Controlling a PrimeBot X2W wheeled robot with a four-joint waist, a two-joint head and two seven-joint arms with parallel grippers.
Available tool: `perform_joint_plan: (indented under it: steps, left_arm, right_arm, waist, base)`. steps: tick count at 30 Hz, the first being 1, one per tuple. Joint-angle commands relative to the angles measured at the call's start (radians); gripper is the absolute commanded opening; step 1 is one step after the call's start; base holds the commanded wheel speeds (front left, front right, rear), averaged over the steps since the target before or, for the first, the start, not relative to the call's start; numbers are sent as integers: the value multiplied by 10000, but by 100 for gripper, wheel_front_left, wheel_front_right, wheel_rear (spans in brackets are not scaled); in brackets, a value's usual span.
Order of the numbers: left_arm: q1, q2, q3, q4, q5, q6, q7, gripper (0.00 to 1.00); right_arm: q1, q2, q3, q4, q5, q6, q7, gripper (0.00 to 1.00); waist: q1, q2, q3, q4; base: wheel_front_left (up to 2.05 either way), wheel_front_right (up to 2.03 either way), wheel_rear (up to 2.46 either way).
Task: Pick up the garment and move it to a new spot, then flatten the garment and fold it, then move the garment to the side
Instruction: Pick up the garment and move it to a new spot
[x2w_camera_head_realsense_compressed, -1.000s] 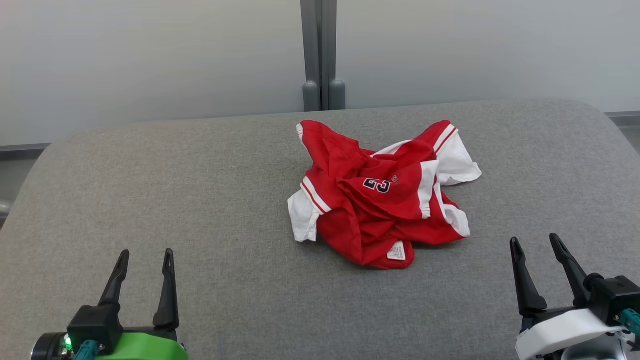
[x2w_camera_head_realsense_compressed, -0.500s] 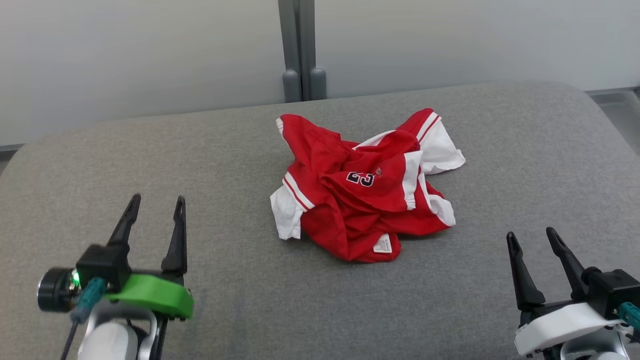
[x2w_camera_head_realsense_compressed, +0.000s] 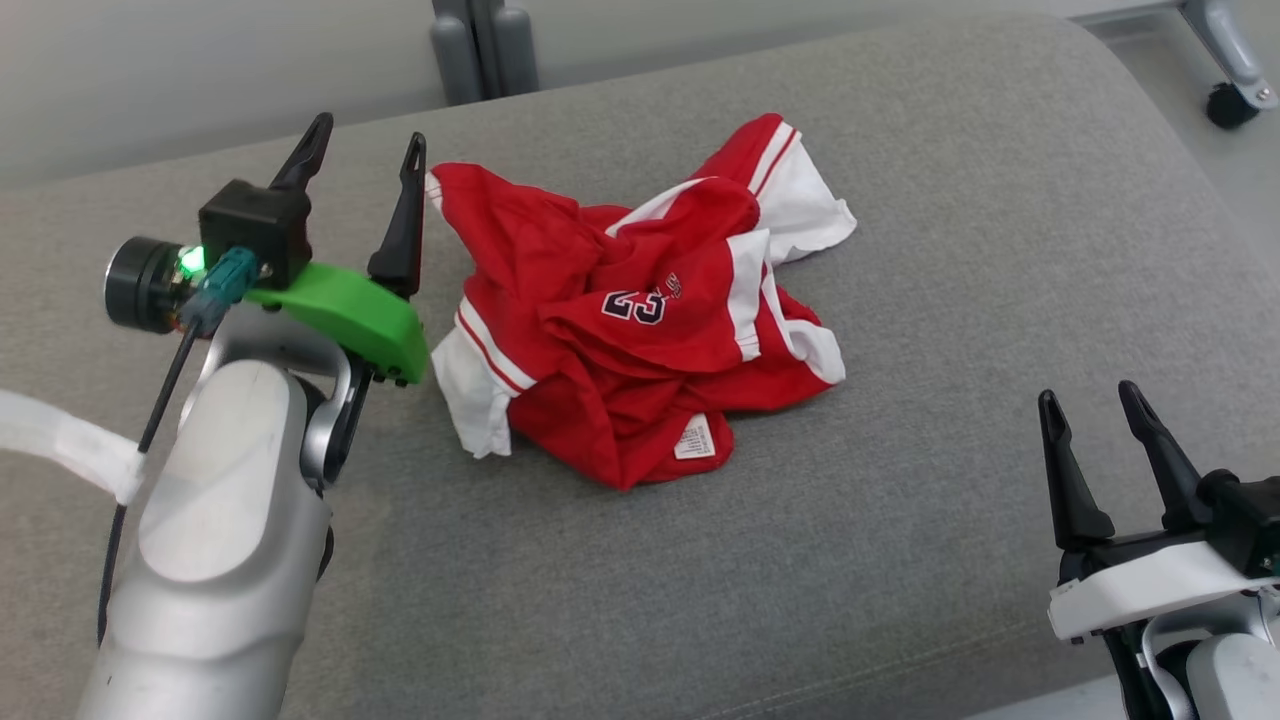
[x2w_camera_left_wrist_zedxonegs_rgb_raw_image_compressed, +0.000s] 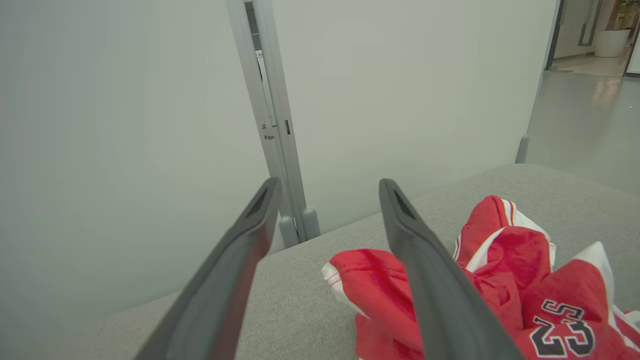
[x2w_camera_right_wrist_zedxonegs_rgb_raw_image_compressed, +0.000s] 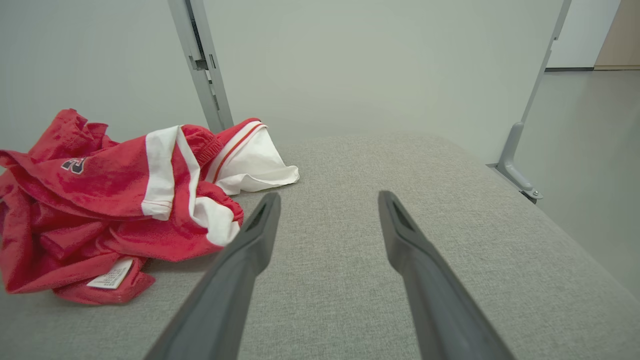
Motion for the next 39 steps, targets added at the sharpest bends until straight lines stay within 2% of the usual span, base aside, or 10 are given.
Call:
perform_joint_plan:
  steps: [1, 11, 22, 27, 28, 29, 30, 39]
  left_arm:
    - [-362, -43, -50, 367, -22, -61, 56, 100]
    - [-1573, -330, -291, 3339, -318, -208, 708, 100]
    - [-1915, -667, -430, 4951, -584, -111, 1592, 100]
    - [-2107, -809, -624, 5520, -723, -240, 2210, 100]
    - [-2104, -825, -649, 5594, -756, -252, 2245, 70]
    - [-2133, -841, -672, 5649, -795, -267, 2226, 22]
    - [-2164, -849, -691, 5693, -815, -284, 2210, 0]
    - [-2414, -871, -1005, 5850, -807, -404, 1494, 0]
  right_arm:
    - [-217, -54, 5, 80, 96, -14, -112, 100]
    - [-621, -121, 90, 696, 289, -14, -491, 100]
    - [-747, -182, 150, 888, 304, -14, -606, 100]
    - [-765, -264, 182, 921, 334, -14, -625, 100]
    - [-768, -272, 180, 931, 334, -14, -628, 100]
    - [-776, -273, 180, 938, 328, -14, -632, 100]
    - [-783, -274, 179, 945, 325, -14, -635, 100]
    - [-643, -193, 150, 1032, 169, -14, -618, 100]
  waist:
    - [0, -1, 852, -833]
    - [0, -1, 1108, -1182]
    - [0, -1, 1097, -1102]
    - [0, -1, 1078, -1157]
    - [0, -1, 1067, -1169]
    - [0, -1, 1050, -1184]
    - [0, -1, 1034, -1193]
    - [0, -1, 603, -1173]
  base:
    - [0, 0, 0]
    - [0, 0, 0]
    - [0, 0, 0]
    - [0, 0, 0]
    - [0, 0, 0]
    - [0, 0, 0]
    - [0, 0, 0]
    - [0, 0, 0]
